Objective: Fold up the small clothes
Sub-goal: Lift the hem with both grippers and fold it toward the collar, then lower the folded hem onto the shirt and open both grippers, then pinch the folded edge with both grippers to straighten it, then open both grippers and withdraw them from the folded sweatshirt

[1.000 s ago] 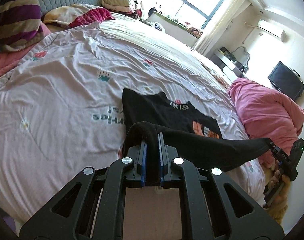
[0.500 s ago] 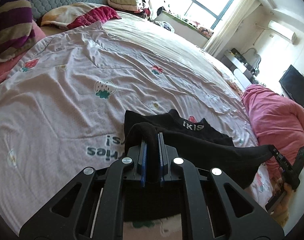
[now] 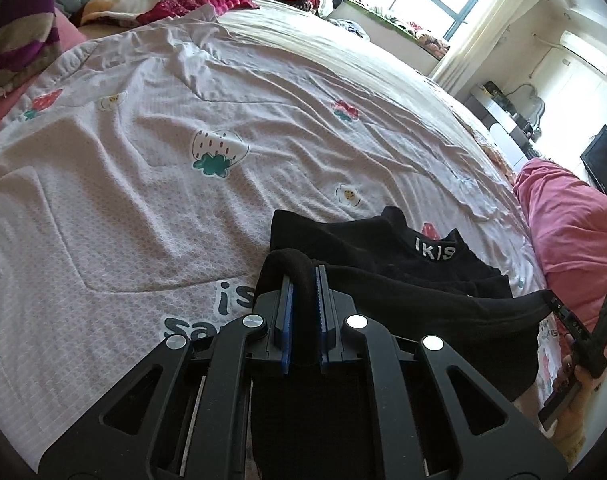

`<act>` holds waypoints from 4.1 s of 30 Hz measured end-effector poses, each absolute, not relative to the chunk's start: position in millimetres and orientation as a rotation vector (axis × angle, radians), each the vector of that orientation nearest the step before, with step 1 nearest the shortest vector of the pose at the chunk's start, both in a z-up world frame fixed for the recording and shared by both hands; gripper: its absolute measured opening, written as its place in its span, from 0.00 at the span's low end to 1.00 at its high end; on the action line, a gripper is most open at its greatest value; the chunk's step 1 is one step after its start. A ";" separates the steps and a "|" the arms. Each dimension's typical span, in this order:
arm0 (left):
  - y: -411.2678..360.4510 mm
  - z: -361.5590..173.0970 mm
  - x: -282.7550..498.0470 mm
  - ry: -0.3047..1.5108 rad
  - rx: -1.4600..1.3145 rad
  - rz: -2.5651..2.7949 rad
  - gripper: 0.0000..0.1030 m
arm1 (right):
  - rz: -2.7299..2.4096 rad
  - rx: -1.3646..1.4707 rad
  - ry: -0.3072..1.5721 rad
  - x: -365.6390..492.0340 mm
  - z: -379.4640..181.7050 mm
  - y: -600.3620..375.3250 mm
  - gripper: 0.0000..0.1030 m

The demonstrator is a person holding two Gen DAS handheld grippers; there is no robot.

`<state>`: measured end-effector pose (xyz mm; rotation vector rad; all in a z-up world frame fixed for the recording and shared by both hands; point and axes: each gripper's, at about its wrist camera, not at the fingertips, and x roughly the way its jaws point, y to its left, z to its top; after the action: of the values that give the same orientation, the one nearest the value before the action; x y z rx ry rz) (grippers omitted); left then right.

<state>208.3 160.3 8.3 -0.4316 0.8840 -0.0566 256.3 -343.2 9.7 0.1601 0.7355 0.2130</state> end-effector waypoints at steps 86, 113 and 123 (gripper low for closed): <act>152.5 -28.5 242.0 0.935 -0.176 0.072 0.22 | 0.072 -0.056 0.851 306.4 -43.5 -315.4 0.29; 161.8 -15.5 182.4 0.960 -0.130 0.071 0.70 | 0.091 -0.022 0.824 241.2 -21.3 -326.4 0.93; 163.2 -8.1 159.3 0.950 -0.130 0.046 0.90 | 0.182 -0.090 0.768 219.4 -6.1 -290.2 0.95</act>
<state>159.3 163.2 -8.1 -0.1304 0.9497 0.0458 219.4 -290.2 -6.1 -0.0895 0.7682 0.1825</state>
